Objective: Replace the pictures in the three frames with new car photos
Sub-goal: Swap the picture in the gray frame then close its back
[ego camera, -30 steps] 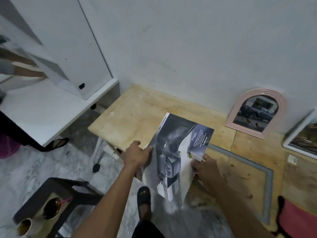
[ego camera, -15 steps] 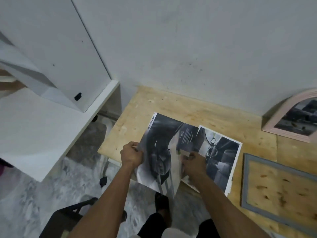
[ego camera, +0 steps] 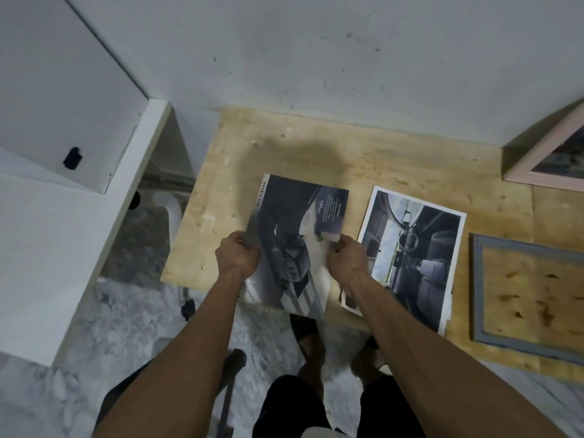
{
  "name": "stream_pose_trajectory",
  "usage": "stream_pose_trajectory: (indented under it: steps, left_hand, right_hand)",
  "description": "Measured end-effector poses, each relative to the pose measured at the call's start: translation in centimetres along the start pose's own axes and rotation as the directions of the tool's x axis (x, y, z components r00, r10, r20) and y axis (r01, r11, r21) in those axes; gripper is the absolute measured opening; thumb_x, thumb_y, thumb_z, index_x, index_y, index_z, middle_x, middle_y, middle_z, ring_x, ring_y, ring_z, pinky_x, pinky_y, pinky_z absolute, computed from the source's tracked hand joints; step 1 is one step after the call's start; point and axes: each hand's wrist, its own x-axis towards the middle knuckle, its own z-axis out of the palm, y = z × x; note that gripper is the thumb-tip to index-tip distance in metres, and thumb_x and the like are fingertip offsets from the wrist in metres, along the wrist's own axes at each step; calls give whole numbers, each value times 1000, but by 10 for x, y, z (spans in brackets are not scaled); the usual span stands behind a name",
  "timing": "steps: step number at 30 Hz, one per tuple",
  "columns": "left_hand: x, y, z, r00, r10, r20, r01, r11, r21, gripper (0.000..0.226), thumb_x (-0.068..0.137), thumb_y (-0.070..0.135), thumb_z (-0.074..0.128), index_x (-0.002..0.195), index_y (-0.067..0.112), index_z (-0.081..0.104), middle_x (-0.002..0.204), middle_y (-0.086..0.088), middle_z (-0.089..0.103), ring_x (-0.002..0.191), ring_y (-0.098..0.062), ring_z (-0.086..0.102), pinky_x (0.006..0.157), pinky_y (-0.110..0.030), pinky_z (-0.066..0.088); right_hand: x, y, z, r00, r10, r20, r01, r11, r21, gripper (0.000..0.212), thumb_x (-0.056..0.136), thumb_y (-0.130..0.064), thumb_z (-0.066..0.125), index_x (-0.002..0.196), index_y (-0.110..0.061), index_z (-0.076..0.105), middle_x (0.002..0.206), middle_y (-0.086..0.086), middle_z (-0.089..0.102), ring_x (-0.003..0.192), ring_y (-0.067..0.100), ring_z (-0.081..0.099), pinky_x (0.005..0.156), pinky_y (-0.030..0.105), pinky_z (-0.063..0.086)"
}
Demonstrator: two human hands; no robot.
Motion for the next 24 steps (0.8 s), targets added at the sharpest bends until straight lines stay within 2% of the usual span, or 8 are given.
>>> stream_pose_trajectory:
  steps: [6, 9, 12, 14, 15, 17, 21, 24]
  left_hand:
    - [3, 0, 11, 1000, 28, -14, -26, 994, 106, 14, 83, 18, 68, 91, 7, 71, 89, -14, 71, 86, -34, 66, 69, -30, 48]
    - [4, 1, 13, 999, 36, -31, -31, 988, 151, 15, 83, 24, 65, 85, 10, 67, 89, -14, 68, 86, -37, 65, 75, -41, 57]
    - [-3, 7, 18, 996, 65, -63, -52, 980, 191, 29, 77, 32, 70, 98, 12, 66, 104, -16, 64, 97, -40, 62, 84, -51, 56]
    - [-13, 16, 28, 989, 117, -87, -101, 979, 175, 41, 81, 31, 72, 112, 5, 63, 111, -19, 62, 103, -40, 60, 87, -49, 54]
    - [-20, 24, 35, 983, 167, -75, -153, 975, 159, 39, 84, 29, 70, 111, 2, 63, 106, -20, 63, 100, -40, 61, 82, -43, 53]
    - [-38, 42, 53, 969, 247, -5, -245, 963, 112, 26, 89, 23, 67, 102, 1, 62, 91, -15, 63, 89, -35, 61, 69, -31, 45]
    - [-74, 73, 99, 935, 283, 214, -307, 948, 89, 26, 91, 23, 63, 109, 4, 64, 102, -8, 63, 102, -30, 64, 83, -33, 48]
    - [-96, 83, 131, 919, 258, 298, -311, 939, 148, 32, 90, 25, 63, 112, 2, 61, 111, -14, 63, 109, -35, 62, 86, -36, 47]
  right_hand:
    - [2, 0, -3, 999, -24, -31, 21, 997, -77, 19, 95, -10, 53, 104, -1, 67, 93, 13, 68, 77, 25, 61, 62, 26, 44]
    - [-4, -1, -9, 998, -54, -18, 51, 989, -140, 9, 93, -5, 53, 94, -7, 62, 89, 7, 61, 80, 24, 56, 55, 19, 42]
    - [-14, 6, -22, 996, -53, -72, 45, 992, -114, 22, 92, -5, 54, 111, -4, 64, 97, 8, 63, 90, 24, 60, 76, 27, 53]
    - [-19, 17, -40, 988, -29, -152, 16, 996, -91, 25, 89, -6, 56, 112, -11, 64, 94, 4, 66, 90, 23, 63, 78, 29, 52]
    - [-20, 23, -51, 982, -1, -188, -12, 998, -65, 29, 88, -4, 58, 115, -12, 64, 96, 3, 66, 91, 23, 64, 80, 30, 54]
    - [-23, 38, -79, 965, 61, -254, -69, 997, -22, 34, 86, -4, 61, 119, -11, 64, 103, 7, 67, 96, 25, 65, 85, 33, 55]
    - [-26, 74, -134, 910, 114, -399, -159, 984, -82, 36, 80, -10, 64, 116, -9, 64, 113, 16, 64, 98, 34, 63, 81, 36, 54]
    - [-20, 106, -157, 919, 161, -359, -213, 971, -110, 43, 74, -21, 63, 116, -14, 62, 111, 19, 62, 99, 39, 62, 85, 43, 56]
